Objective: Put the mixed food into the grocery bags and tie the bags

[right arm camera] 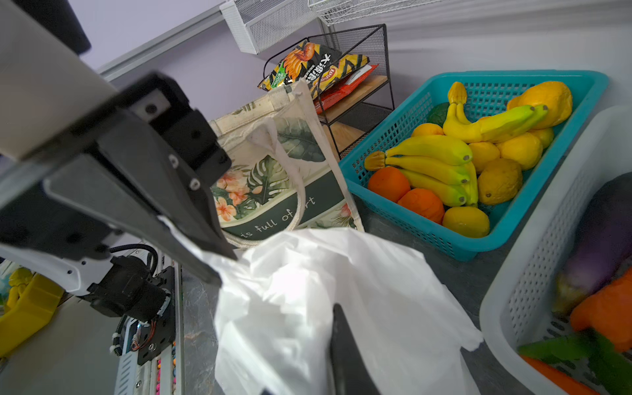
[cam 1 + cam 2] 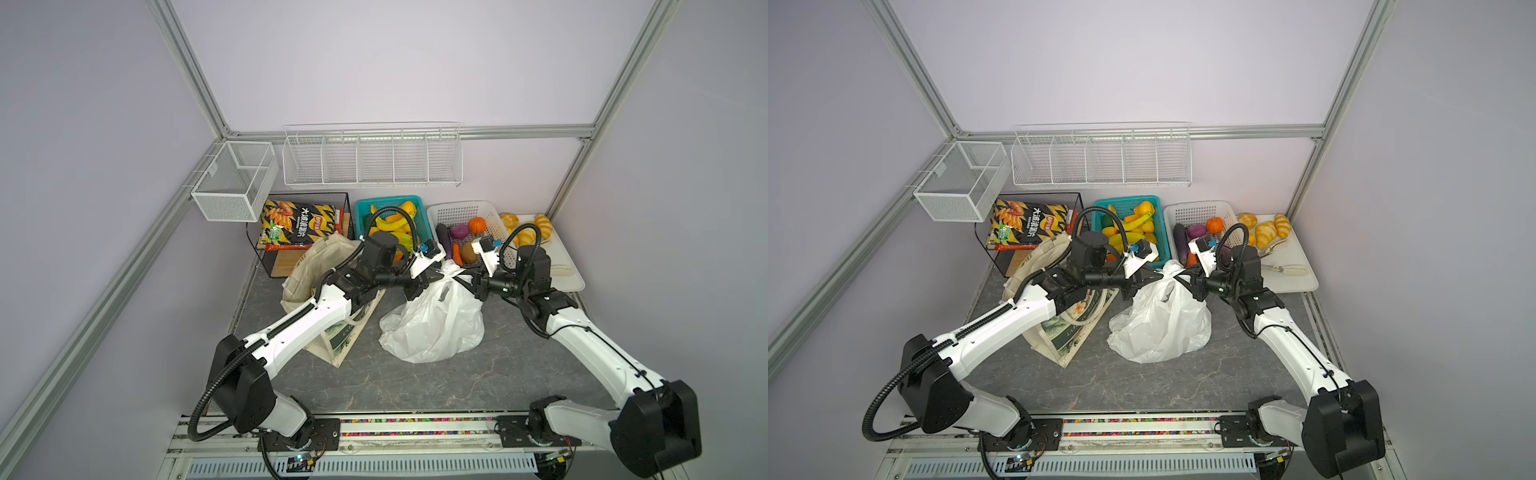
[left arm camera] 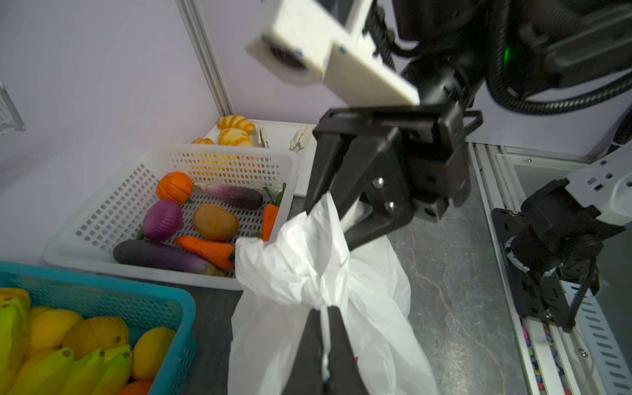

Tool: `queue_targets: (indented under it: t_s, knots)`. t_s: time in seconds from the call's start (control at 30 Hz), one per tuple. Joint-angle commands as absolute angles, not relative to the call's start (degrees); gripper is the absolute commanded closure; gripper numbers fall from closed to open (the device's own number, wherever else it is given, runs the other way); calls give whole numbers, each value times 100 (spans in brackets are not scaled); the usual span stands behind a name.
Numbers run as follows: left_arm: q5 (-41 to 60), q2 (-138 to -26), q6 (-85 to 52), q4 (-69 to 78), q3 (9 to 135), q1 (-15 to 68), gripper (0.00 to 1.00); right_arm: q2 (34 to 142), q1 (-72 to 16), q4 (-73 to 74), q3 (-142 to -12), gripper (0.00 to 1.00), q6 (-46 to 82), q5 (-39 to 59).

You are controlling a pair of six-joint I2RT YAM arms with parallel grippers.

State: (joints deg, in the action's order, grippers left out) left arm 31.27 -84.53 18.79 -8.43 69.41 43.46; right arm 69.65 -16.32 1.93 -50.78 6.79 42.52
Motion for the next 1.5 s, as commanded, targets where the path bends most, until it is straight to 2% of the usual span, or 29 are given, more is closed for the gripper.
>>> queue_targets:
  t_s: [0.0,0.33,0.73,1.13,1.27,1.47]
  knots:
    - [2515,-8221,1697,547,6241,4466,100,7046,-1721,139,-5265,82,1144,4114]
    - [1972,-8722,1543,831,6075,4855,100,7084,-1854,72,-5339,79,1321,3774]
    - [2247,-8858,698,672,6398,4996,100,7110,-1890,-163,-5289,81,838,3343]
    - [2133,-9142,737,229,6487,5036,96,7083,-1893,-286,-5339,82,719,3287]
    - [2093,-9142,820,244,6430,5032,98,7082,-1901,-479,-5388,78,569,3332]
    - [2061,-9194,847,273,6460,5035,100,6915,-1894,-1064,-5398,65,262,3113]
